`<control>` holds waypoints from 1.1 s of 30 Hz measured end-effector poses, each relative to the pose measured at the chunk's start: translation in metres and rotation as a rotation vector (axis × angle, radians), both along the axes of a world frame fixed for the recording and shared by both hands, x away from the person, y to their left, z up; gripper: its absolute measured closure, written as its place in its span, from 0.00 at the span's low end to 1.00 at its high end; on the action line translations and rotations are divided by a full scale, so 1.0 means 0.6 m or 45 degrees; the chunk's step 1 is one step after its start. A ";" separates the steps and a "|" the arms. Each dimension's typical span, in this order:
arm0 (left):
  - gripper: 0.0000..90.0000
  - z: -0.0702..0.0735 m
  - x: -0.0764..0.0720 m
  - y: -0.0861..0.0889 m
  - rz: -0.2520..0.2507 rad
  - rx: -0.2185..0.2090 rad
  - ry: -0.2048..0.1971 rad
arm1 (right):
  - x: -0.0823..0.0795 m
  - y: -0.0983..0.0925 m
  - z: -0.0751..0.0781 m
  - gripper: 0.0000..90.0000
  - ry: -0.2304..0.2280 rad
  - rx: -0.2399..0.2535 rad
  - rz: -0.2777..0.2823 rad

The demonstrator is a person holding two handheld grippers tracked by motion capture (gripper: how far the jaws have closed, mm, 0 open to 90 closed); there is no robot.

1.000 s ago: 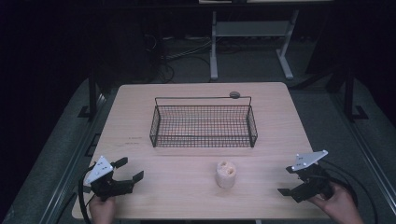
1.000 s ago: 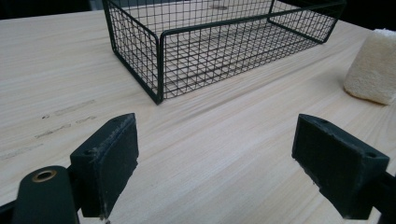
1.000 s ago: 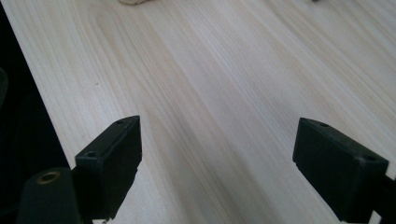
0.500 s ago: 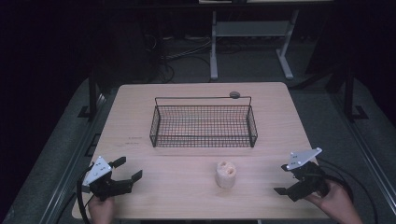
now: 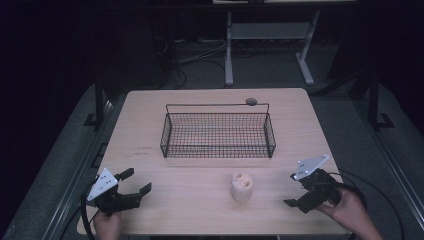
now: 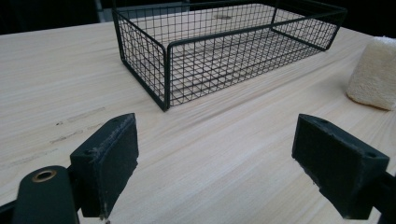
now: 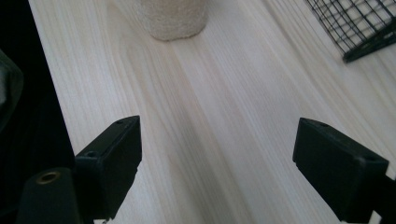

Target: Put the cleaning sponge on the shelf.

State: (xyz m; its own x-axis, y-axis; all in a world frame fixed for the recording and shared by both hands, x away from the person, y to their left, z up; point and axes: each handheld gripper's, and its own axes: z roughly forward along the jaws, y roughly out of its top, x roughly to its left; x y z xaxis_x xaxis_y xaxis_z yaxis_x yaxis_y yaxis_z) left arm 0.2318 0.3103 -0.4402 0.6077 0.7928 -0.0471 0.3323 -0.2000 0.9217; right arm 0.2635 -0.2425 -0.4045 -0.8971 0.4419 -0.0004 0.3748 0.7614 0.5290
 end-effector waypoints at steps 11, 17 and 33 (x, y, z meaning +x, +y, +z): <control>0.15 0.001 -0.001 0.004 0.000 -0.001 -0.009 | 0.010 0.025 0.005 0.17 -0.007 -0.016 0.051; 0.15 0.001 -0.002 0.004 0.007 -0.007 -0.014 | 0.015 0.039 0.009 0.17 0.003 -0.025 0.082; 0.15 0.001 -0.002 0.007 0.016 -0.007 -0.010 | 0.025 0.068 0.016 0.17 0.020 -0.031 0.140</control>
State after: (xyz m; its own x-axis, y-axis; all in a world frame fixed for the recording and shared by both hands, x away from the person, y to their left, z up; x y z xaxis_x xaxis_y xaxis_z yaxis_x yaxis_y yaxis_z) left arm 0.2306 0.3144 -0.4394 0.5978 0.8003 -0.0467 0.3272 -0.1904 0.9256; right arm 0.2788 -0.2014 -0.3947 -0.9402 0.3407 0.0048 0.2964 0.8109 0.5046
